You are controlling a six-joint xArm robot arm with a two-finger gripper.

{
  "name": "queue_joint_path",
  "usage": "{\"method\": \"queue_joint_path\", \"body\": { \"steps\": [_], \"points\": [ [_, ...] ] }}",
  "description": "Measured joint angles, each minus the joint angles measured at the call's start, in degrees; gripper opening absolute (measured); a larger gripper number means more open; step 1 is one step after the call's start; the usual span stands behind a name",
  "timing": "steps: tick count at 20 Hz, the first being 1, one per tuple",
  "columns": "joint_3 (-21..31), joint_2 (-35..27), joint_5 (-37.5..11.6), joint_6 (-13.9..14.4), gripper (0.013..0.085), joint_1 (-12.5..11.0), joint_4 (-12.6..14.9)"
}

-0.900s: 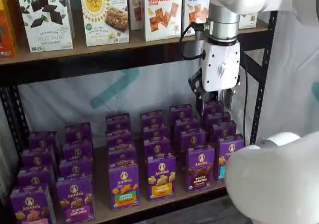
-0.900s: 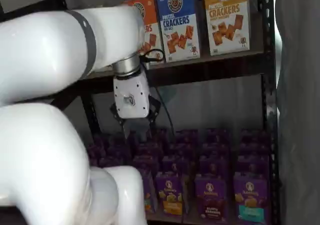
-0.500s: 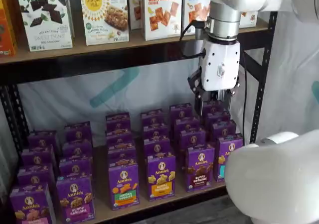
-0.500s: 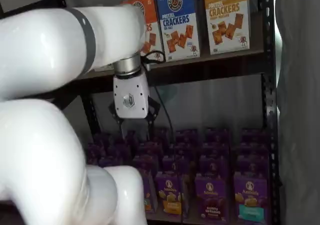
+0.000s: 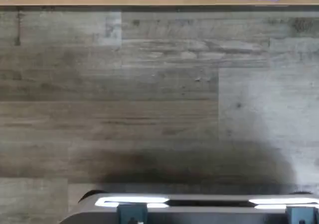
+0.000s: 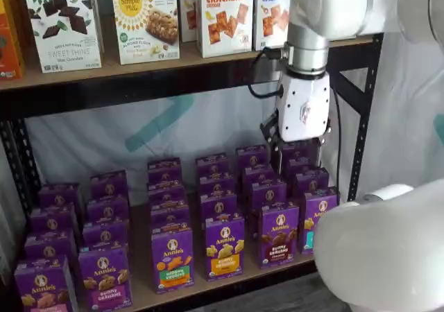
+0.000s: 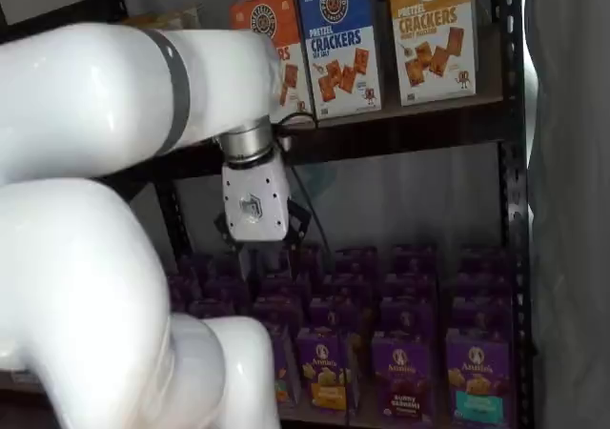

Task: Pick up the purple box with a brown patch in the center, on the bottom shelf, the fifth box from the left

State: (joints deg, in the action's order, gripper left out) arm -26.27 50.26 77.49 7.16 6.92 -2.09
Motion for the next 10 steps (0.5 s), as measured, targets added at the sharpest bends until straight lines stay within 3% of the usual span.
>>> {"method": "queue_joint_path", "body": {
  "steps": [10],
  "points": [
    [7.1, -2.7, -10.9, -1.4, 0.085, -0.8, -0.7]
  ]
}}
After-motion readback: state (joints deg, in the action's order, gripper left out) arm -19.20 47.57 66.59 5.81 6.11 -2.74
